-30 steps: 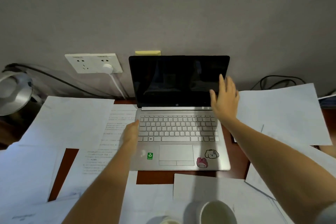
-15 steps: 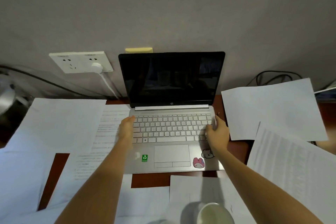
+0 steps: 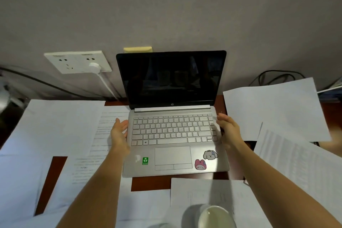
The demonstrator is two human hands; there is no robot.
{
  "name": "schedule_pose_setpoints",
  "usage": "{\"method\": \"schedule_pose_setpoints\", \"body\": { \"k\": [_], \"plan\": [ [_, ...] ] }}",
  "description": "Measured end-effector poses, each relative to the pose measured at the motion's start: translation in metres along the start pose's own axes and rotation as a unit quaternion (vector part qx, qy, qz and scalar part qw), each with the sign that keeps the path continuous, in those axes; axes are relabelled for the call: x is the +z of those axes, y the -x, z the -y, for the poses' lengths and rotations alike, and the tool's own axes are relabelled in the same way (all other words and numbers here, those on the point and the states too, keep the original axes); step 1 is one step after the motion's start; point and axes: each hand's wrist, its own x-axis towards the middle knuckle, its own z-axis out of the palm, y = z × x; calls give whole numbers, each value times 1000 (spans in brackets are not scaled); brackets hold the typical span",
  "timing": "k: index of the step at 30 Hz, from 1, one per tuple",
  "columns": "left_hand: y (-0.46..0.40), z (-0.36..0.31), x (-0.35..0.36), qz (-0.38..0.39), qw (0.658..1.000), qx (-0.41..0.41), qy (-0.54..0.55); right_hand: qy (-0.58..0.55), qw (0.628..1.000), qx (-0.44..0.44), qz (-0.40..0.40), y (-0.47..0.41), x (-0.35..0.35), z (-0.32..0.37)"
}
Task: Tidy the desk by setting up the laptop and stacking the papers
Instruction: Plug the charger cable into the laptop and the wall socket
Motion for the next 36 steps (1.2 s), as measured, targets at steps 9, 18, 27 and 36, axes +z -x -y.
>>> {"method": "schedule_pose_setpoints", "body": {
  "k": [9,18,27,36],
  "plan": [
    [1,-2,-2,10,1000,-13,1,-3,1000,8,9,-4,-2,-1],
    [10,-2,9,-4,969,71,-238,283,941,-88,-162,-4,9,14],
    [42,38,85,159,567,401,-702,501,840,-194,-75,-21,-5,10],
    [68,82,183,252,455,314,-795,256,944,-153,-142,-33,-8,0]
  ]
}}
